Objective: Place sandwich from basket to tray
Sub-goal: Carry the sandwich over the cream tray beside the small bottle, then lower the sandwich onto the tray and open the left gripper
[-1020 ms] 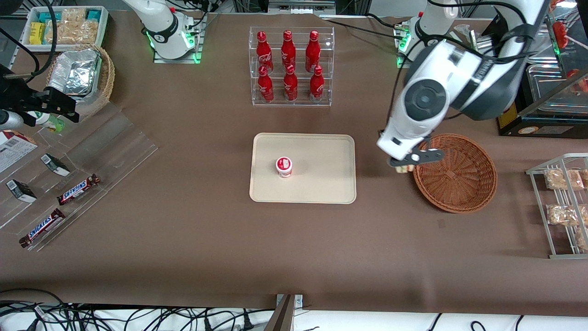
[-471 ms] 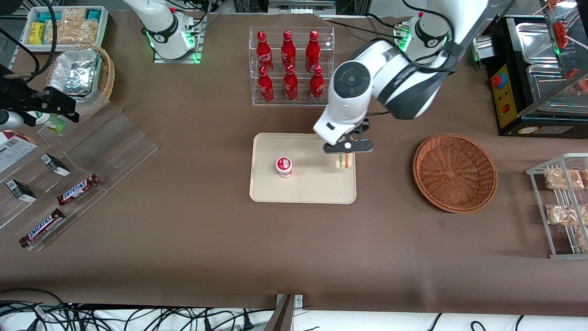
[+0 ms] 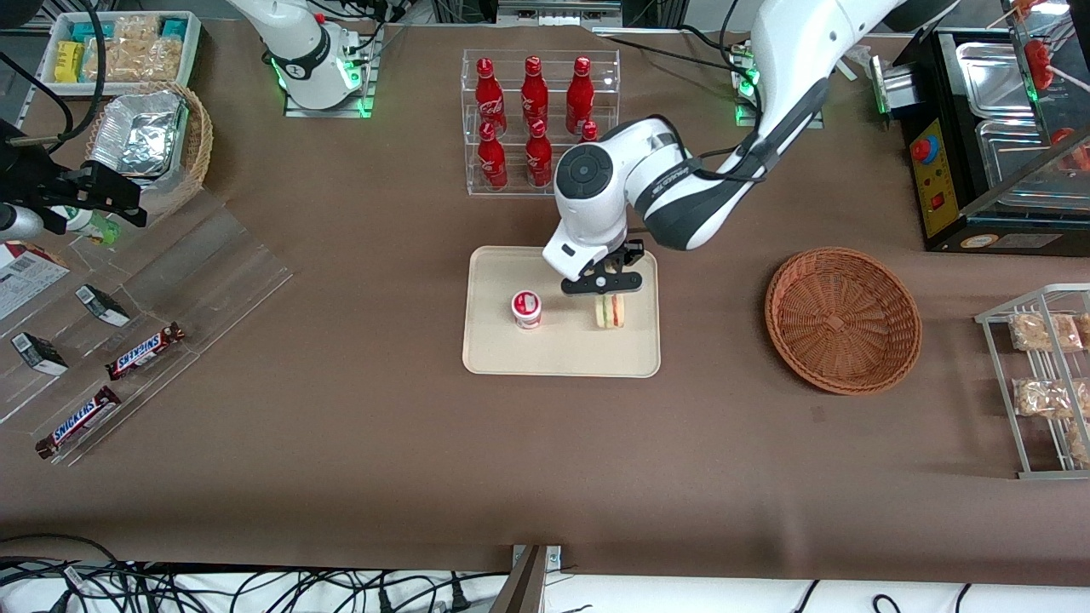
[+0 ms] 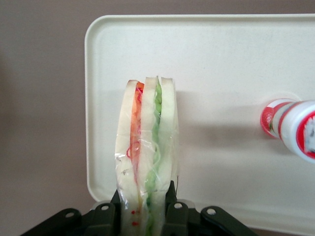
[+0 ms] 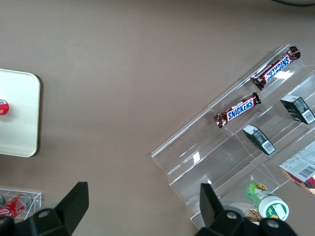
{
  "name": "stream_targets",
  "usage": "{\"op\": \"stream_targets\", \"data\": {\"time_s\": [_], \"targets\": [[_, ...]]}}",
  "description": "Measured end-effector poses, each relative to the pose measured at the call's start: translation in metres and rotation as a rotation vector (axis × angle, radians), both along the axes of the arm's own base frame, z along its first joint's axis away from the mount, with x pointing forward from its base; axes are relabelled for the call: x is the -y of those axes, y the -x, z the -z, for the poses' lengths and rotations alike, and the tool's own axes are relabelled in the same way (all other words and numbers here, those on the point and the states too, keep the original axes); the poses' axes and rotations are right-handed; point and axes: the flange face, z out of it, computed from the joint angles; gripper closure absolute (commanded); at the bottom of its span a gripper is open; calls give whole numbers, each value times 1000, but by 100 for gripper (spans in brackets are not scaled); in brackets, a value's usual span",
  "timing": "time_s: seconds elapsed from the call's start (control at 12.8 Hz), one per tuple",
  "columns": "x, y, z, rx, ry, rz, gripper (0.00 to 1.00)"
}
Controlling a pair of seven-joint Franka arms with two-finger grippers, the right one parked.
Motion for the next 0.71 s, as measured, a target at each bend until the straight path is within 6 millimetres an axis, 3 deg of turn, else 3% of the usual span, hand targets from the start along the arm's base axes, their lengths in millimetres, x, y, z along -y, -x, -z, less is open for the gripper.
{"op": "stream_targets", "data": {"time_s": [0.31, 0.71], "targets": [[1, -1, 25, 45, -35, -12, 66], [7, 1, 38, 61, -33, -13, 65]]}}
